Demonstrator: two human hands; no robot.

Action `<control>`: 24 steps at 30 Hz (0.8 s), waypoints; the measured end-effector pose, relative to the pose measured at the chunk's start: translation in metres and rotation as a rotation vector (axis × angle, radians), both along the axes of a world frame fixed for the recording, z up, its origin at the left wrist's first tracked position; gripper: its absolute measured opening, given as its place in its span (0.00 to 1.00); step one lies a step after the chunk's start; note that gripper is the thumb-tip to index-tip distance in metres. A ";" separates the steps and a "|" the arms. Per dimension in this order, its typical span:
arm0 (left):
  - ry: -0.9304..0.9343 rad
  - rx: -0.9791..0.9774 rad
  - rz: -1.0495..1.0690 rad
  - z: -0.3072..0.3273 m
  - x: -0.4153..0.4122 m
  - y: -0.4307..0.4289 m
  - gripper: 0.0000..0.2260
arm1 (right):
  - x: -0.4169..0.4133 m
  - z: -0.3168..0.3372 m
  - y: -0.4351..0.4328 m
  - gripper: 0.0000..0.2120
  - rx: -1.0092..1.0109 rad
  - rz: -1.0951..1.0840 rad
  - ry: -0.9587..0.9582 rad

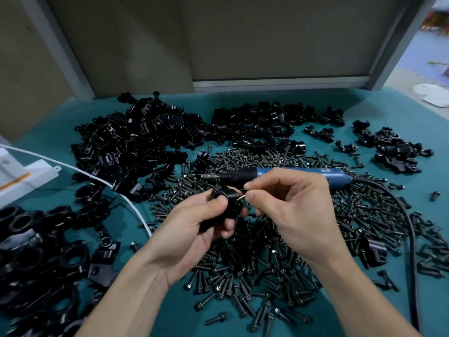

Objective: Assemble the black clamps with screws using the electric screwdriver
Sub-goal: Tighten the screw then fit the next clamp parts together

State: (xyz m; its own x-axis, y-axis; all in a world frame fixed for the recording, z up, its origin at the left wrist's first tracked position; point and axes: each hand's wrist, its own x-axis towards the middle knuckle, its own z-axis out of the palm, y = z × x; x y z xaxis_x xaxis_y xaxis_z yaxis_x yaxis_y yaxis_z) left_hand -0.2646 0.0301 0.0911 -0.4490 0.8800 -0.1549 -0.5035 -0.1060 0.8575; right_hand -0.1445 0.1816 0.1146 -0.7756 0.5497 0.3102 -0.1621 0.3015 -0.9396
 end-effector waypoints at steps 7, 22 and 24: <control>0.124 -0.067 0.030 -0.005 0.000 0.001 0.13 | 0.001 0.002 0.002 0.06 0.108 0.021 -0.207; 0.634 -0.223 0.241 -0.010 0.010 0.009 0.07 | -0.004 0.000 0.006 0.09 0.067 -0.018 -0.547; 0.607 -0.196 0.275 -0.009 0.010 0.007 0.12 | -0.003 0.000 0.006 0.09 0.102 -0.005 -0.532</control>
